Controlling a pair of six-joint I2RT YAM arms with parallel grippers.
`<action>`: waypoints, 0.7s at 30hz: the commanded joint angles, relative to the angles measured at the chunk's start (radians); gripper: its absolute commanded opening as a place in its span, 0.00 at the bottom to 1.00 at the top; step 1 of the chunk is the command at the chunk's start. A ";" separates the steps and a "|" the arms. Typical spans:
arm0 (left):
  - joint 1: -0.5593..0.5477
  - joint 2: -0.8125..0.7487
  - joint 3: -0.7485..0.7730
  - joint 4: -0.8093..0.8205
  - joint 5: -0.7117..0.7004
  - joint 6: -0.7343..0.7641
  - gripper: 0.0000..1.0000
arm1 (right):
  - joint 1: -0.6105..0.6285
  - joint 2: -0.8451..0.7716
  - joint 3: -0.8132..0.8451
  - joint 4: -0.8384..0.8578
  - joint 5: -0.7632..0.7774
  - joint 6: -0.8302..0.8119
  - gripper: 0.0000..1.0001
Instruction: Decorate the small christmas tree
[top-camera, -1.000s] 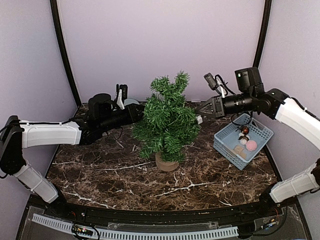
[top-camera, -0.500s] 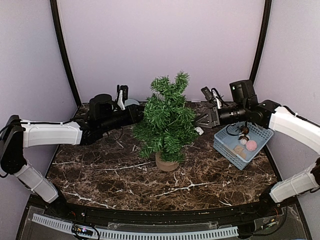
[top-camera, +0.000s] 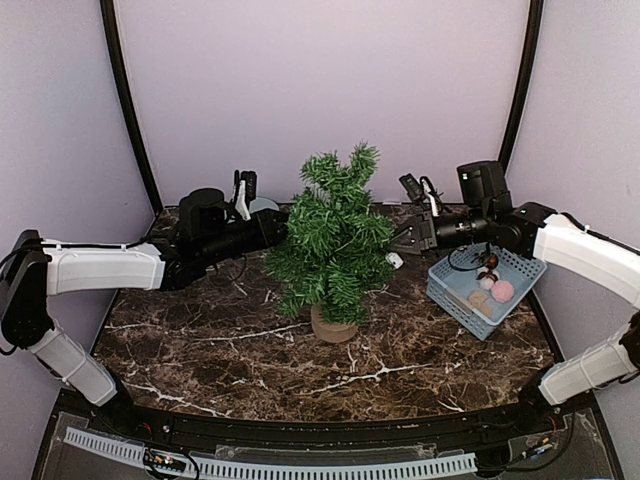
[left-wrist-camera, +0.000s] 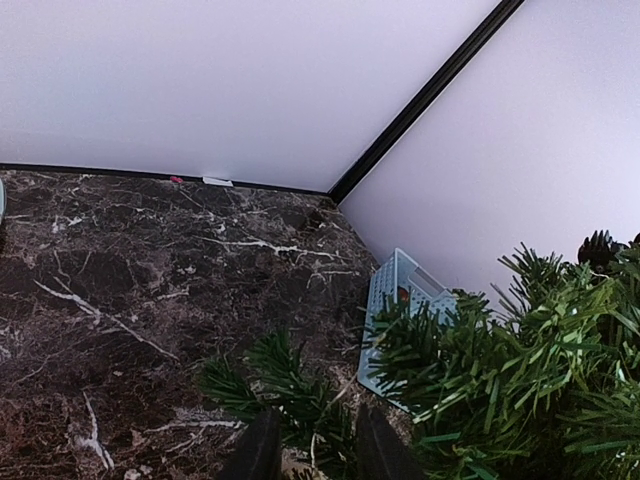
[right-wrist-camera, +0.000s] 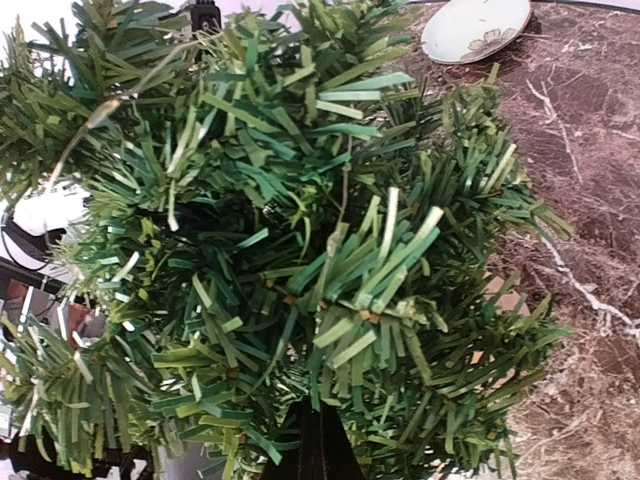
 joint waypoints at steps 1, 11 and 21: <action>0.005 -0.006 0.013 0.025 0.006 0.006 0.27 | 0.004 -0.011 0.037 0.106 -0.070 0.088 0.00; 0.005 -0.001 0.011 0.038 0.009 0.001 0.27 | 0.005 -0.023 -0.048 0.294 -0.114 0.273 0.00; 0.005 -0.009 0.009 0.029 0.005 0.007 0.27 | 0.006 -0.024 -0.079 0.181 -0.021 0.148 0.00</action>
